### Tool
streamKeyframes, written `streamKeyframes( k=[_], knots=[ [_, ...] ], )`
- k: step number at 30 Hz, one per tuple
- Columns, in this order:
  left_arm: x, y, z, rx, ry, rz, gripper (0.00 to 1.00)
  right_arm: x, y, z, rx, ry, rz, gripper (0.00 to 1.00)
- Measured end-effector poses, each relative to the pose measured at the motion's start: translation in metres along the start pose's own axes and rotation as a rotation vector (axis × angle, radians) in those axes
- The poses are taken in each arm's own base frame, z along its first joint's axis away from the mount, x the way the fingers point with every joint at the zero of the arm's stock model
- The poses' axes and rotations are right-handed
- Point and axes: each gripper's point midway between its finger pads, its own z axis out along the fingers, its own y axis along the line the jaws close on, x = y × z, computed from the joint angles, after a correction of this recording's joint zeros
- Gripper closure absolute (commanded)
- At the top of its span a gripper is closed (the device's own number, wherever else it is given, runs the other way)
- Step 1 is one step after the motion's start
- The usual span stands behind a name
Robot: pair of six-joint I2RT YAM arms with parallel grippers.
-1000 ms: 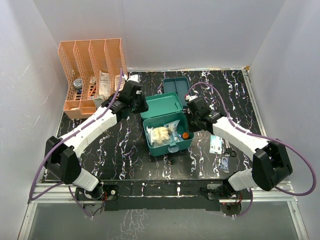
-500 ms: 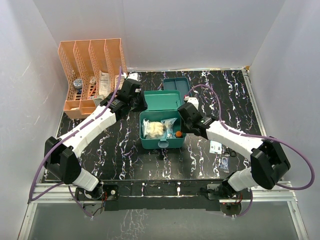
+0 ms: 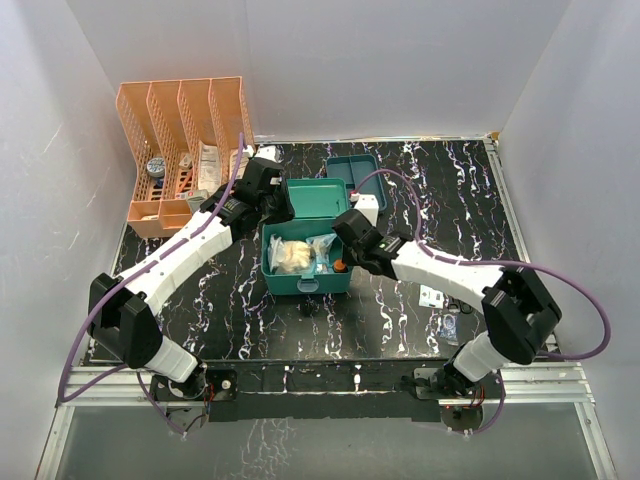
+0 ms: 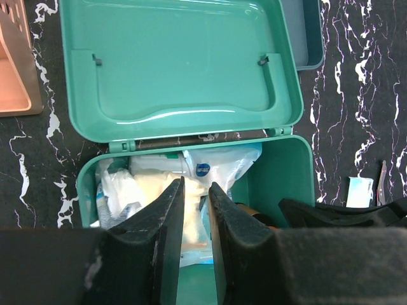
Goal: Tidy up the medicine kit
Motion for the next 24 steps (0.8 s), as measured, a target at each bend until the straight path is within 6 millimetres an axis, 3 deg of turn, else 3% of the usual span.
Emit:
streamKeyframes(
  k=[6, 13, 20, 23, 24],
  knots=[
    [0.000, 0.000, 0.000, 0.000, 0.000, 0.002, 0.80, 0.001, 0.018, 0.002, -0.007, -0.017, -0.002, 1.00],
    [-0.002, 0.002, -0.001, -0.002, -0.004, 0.002, 0.80, 0.008, 0.026, 0.006, -0.002, -0.006, 0.027, 0.63],
    [-0.003, 0.004, -0.003, -0.002, -0.006, 0.024, 0.78, 0.013, 0.025, 0.002, 0.004, 0.017, 0.030, 0.44],
    [-0.004, 0.004, -0.005, 0.003, -0.008, 0.047, 0.72, 0.002, 0.023, -0.013, -0.002, -0.001, 0.038, 0.36],
    [-0.004, 0.004, -0.006, 0.009, -0.008, 0.057, 0.60, -0.005, 0.023, -0.020, -0.011, -0.020, 0.047, 0.33]
  ],
)
